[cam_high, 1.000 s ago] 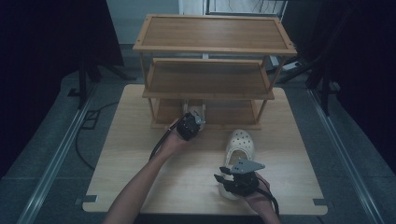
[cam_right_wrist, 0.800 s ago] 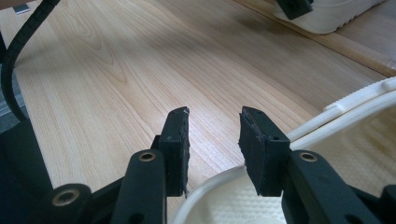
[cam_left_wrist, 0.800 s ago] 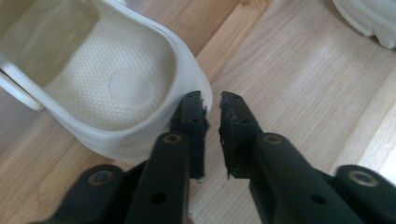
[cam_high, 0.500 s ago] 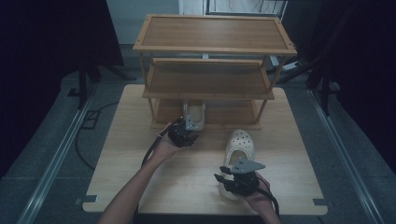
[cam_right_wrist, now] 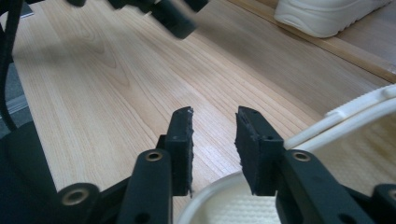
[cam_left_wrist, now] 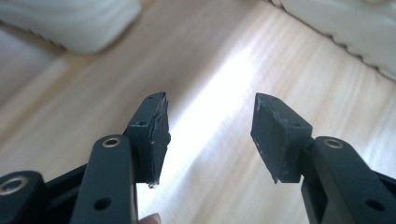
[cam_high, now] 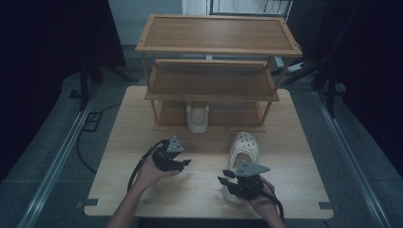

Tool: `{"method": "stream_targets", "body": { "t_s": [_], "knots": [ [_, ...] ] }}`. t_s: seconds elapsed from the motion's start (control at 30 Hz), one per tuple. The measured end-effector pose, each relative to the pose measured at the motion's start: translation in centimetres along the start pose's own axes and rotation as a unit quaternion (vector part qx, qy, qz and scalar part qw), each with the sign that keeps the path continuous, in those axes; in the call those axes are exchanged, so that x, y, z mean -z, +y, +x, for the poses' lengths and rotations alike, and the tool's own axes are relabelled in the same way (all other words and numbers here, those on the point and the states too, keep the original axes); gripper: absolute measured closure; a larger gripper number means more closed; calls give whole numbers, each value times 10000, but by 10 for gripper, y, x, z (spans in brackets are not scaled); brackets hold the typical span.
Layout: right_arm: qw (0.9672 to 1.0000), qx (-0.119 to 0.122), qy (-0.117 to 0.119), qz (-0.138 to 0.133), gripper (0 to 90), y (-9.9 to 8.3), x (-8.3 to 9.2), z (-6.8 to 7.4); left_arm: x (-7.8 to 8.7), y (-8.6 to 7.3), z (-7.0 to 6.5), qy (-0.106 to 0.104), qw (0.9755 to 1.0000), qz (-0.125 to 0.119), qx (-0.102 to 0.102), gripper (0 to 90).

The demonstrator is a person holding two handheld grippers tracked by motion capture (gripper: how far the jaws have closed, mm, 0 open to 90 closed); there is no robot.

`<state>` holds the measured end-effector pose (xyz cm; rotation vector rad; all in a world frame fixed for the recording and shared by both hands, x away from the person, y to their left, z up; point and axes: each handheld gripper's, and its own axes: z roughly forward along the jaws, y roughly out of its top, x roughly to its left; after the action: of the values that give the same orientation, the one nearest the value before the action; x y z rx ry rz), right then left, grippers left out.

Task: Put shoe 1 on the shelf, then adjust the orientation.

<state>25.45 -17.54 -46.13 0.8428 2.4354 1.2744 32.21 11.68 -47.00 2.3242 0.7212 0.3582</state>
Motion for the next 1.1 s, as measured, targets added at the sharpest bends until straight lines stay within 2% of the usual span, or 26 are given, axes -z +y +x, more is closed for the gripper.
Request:
{"method": "stream_targets", "body": {
  "t_s": [0.13, 0.23, 0.3, 0.43, 0.57, 0.63, 0.67, 0.7, 0.93, 1.1],
  "knots": [
    [10000, 11, 16, 28, 737, 0, -1, 0, 6, -15, -6, -71, 9998, -134, 146, 458],
    [10000, 54, 45, 58, 784, 0, -3, 1, 11, -21, -9, -40, 9999, -107, 109, 449],
    [9999, 121, 2, 89, 807, 1, -5, 3, 16, -24, -9, -64, 9994, -241, 260, 449],
    [9985, 411, -178, 317, 846, 3, -9, 9, 23, -26, -8, -56, 9988, -357, 345, 442],
    [9970, 533, -259, 503, 867, 2, -14, 10, 25, -25, -9, 21, 9976, -545, 422, 448],
    [9952, 596, -360, 687, 872, -1, -17, 9, 24, -25, -9, 40, 9977, -545, 401, 449],
    [9950, 609, -389, 688, 875, -3, -18, 8, 24, -25, -10, 42, 9978, -541, 387, 449],
    [9957, 546, -352, 659, 876, -3, -18, 8, 24, -25, -10, 38, 9979, -523, 372, 449],
    [9959, 492, -292, 696, 874, -5, -13, 7, 23, -28, -11, 16, 9978, -504, 419, 449],
    [9964, 370, -191, 737, 867, -14, 2, 0, 25, -29, -10, 13, 9976, -526, 440, 448]
  ]
}}
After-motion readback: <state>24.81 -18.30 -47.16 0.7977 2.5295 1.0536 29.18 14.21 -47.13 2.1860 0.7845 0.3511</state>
